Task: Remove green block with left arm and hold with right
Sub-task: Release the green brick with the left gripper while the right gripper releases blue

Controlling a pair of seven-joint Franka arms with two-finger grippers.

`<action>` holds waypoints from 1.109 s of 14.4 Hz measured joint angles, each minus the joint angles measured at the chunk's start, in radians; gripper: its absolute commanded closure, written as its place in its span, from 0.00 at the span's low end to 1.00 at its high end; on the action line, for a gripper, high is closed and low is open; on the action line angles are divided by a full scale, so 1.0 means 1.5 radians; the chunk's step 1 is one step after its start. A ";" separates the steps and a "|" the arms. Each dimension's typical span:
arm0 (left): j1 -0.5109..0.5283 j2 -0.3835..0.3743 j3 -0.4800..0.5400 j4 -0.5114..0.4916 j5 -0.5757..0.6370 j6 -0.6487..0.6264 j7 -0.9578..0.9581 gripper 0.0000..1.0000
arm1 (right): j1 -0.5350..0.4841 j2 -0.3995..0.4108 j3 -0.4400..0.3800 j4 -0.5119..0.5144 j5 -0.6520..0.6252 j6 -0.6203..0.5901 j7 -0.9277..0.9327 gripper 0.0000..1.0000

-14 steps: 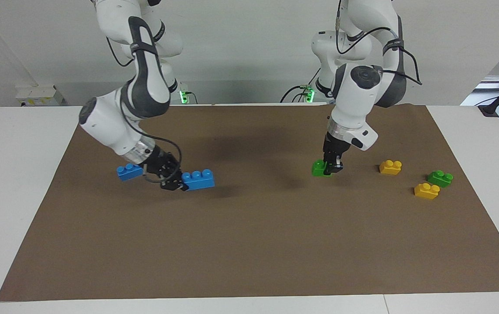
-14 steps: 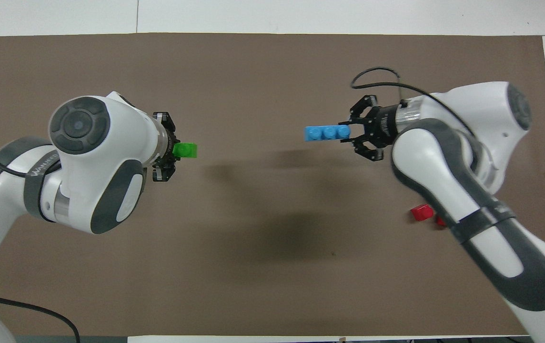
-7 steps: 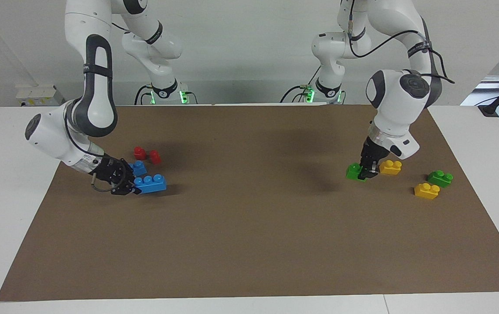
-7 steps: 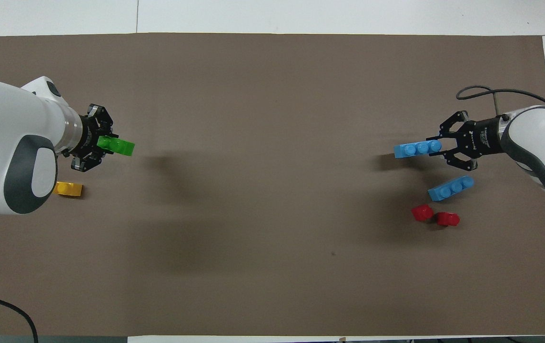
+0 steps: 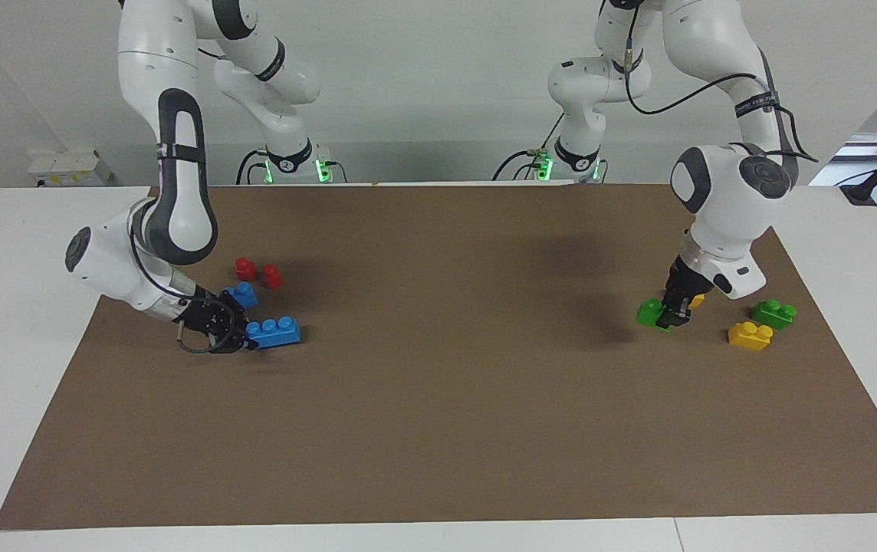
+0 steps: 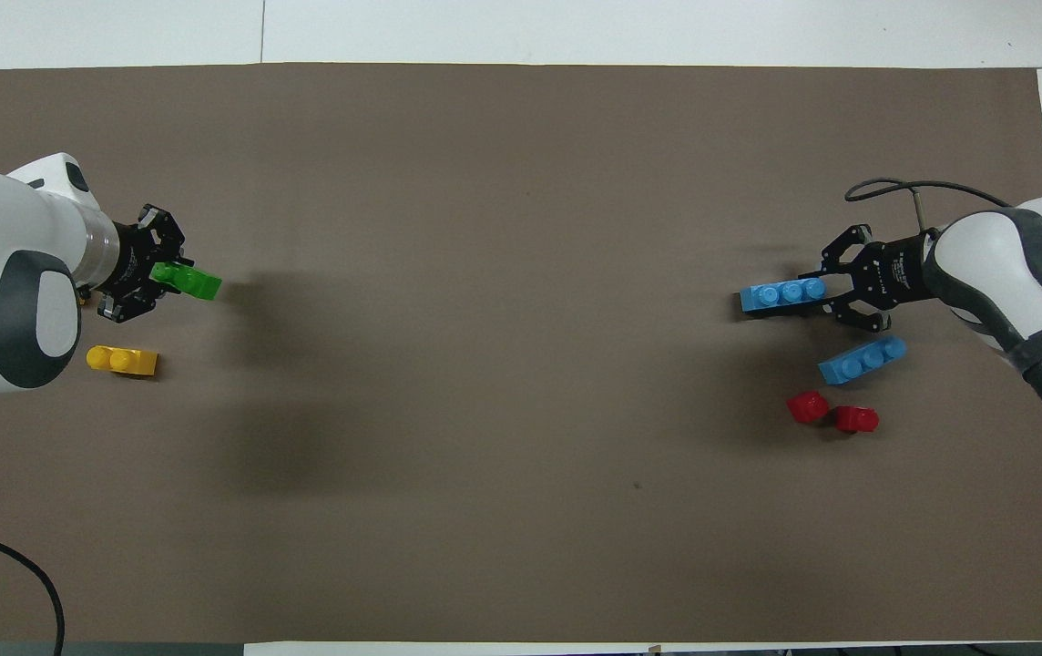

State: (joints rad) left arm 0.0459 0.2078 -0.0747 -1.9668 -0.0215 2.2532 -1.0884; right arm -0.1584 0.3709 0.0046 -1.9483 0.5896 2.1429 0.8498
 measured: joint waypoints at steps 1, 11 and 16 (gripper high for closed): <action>0.004 0.010 0.000 0.000 0.000 0.010 0.011 1.00 | 0.000 0.000 0.000 0.000 0.000 0.000 0.000 0.46; 0.038 0.075 0.001 -0.001 0.000 0.092 0.115 1.00 | 0.000 -0.031 0.000 0.022 -0.006 -0.011 0.000 0.01; 0.038 0.078 0.001 -0.001 0.000 0.102 0.175 0.00 | 0.006 -0.124 0.007 0.050 -0.165 -0.100 -0.019 0.00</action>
State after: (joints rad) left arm 0.1029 0.3244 -0.0731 -1.9677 -0.0214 2.4061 -0.8258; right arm -0.1489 0.1856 0.0145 -1.8726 0.3428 1.9931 0.8215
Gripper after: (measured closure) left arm 0.480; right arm 0.000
